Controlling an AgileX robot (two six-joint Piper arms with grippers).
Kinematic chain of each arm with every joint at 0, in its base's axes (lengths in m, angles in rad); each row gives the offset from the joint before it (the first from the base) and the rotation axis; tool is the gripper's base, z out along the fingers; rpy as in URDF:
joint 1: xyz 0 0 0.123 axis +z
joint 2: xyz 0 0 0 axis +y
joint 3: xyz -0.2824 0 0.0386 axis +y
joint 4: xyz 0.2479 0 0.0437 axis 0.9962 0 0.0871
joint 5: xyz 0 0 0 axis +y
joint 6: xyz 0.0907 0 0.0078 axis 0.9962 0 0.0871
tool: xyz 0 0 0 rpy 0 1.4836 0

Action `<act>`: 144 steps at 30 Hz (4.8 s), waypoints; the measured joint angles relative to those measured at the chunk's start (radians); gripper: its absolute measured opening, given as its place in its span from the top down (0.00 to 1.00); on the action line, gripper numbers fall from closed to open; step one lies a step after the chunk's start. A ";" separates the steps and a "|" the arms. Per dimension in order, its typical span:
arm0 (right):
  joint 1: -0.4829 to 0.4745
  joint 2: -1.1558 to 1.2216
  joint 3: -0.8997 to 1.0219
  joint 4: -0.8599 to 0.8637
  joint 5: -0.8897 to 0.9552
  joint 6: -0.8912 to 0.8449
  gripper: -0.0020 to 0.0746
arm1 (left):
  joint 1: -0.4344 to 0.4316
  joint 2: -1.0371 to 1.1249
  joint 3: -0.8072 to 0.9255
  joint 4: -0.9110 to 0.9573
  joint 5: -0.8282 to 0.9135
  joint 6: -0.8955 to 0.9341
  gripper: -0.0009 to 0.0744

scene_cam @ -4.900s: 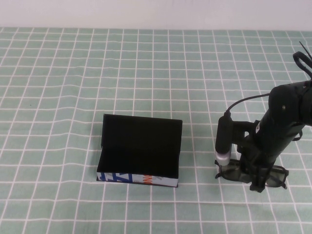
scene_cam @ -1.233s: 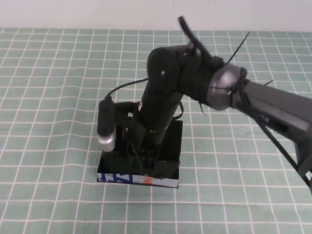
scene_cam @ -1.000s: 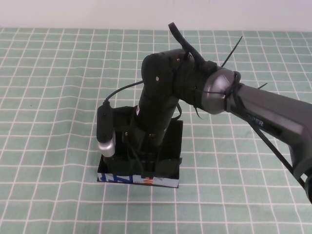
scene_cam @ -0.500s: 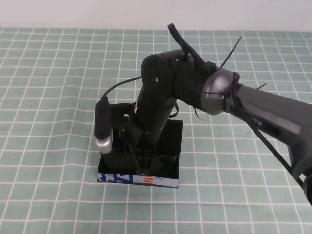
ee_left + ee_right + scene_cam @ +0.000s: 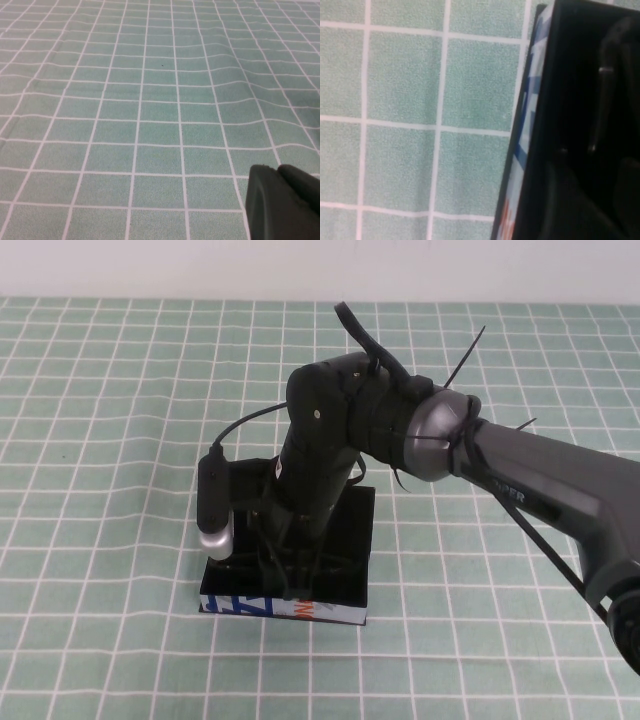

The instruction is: Return glasses to glasses case

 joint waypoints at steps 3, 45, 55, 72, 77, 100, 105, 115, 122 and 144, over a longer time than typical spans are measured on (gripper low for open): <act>0.000 0.000 0.000 -0.002 -0.002 0.000 0.57 | 0.000 0.000 0.000 0.000 0.000 0.000 0.99; 0.000 -0.439 -0.265 -0.192 0.129 0.547 0.99 | 0.000 0.000 0.000 0.000 0.000 0.000 0.99; 0.000 -0.696 -0.051 -0.297 0.133 0.807 0.99 | 0.000 0.000 0.000 0.000 0.000 0.000 0.99; 0.000 -1.418 0.849 -0.642 -0.161 1.354 0.99 | 0.000 0.000 0.000 0.000 0.000 0.000 0.99; 0.000 -1.529 0.958 -0.668 -0.199 1.395 0.99 | 0.000 0.000 0.000 0.000 0.000 0.000 0.99; -0.135 -1.607 1.022 -0.670 -0.260 1.400 0.99 | 0.000 0.000 0.000 0.000 0.000 0.000 0.99; -0.387 -1.697 1.203 -0.639 -0.609 1.405 0.99 | 0.000 0.000 0.000 0.000 0.000 0.000 0.99; -0.801 -1.918 1.635 -0.360 -1.019 1.454 0.99 | 0.000 0.000 0.000 0.000 0.000 0.000 0.99; -0.807 -1.964 1.740 -0.373 -0.990 1.446 0.99 | 0.000 0.000 0.000 0.000 0.000 0.000 0.99; -0.807 -2.181 1.903 -0.161 -0.776 1.112 0.99 | 0.000 0.000 0.000 0.000 0.000 0.000 0.99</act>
